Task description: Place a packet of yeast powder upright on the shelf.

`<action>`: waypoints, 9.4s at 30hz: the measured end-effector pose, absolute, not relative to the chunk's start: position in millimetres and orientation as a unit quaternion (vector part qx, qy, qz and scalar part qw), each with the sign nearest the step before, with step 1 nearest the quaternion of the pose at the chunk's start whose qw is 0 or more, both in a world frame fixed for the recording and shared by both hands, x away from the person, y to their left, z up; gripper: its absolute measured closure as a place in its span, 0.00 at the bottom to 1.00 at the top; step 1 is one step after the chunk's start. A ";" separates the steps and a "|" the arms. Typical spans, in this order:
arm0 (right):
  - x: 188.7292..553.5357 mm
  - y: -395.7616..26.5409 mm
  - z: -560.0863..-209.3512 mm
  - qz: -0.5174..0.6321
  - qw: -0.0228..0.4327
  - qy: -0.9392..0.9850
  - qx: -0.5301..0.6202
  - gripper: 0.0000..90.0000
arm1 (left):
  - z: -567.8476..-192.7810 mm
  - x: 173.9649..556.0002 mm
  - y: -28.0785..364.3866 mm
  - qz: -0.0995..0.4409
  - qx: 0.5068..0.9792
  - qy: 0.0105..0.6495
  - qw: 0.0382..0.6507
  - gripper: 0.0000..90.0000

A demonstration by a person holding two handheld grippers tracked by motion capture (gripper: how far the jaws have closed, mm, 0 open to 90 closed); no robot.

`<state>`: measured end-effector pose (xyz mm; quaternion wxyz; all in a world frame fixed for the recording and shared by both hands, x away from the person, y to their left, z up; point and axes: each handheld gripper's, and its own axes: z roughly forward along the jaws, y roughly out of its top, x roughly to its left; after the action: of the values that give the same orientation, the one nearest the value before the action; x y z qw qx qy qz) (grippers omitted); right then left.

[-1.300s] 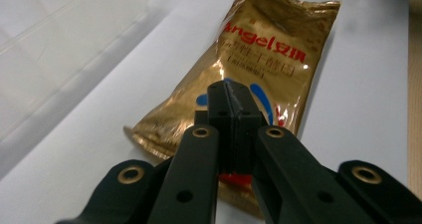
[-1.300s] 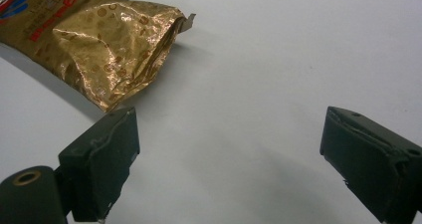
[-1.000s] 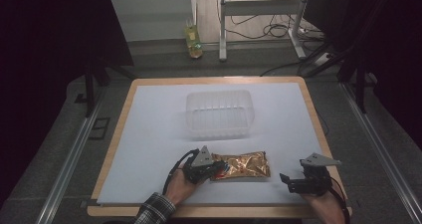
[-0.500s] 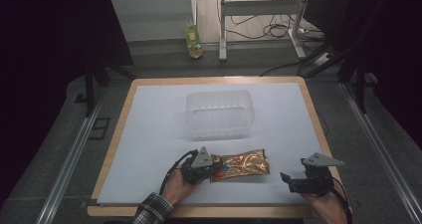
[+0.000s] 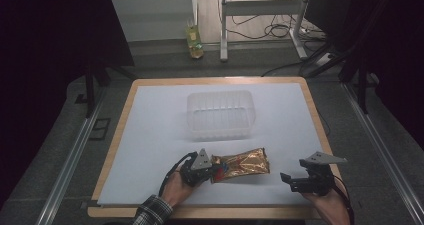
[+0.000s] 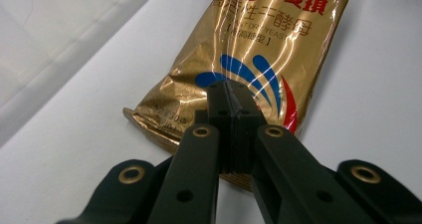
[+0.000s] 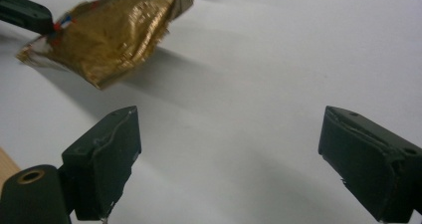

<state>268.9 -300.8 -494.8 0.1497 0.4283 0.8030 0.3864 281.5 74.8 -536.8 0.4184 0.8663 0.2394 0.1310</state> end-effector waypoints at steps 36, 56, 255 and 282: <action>313.8 -268.2 -495.4 0.407 -0.051 0.786 0.463 0.10 | -543.1 282.8 74.9 0.127 0.880 0.247 0.386 1.00; 345.4 -227.2 -507.7 0.418 -0.145 0.774 0.453 0.53 | -543.7 283.5 75.7 0.125 0.879 0.245 0.389 1.00; 493.0 -158.8 -412.7 0.423 0.073 0.760 0.487 0.54 | -529.1 238.3 94.6 0.172 0.854 0.229 0.434 0.00; 464.7 -157.0 -403.4 0.408 0.124 0.807 0.408 0.22 | -530.6 238.2 91.1 0.174 0.859 0.220 0.429 0.00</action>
<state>464.7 -157.0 -403.4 0.1237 0.4084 0.8073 0.4076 238.2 91.1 -530.6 0.4295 0.8586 0.2198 0.1736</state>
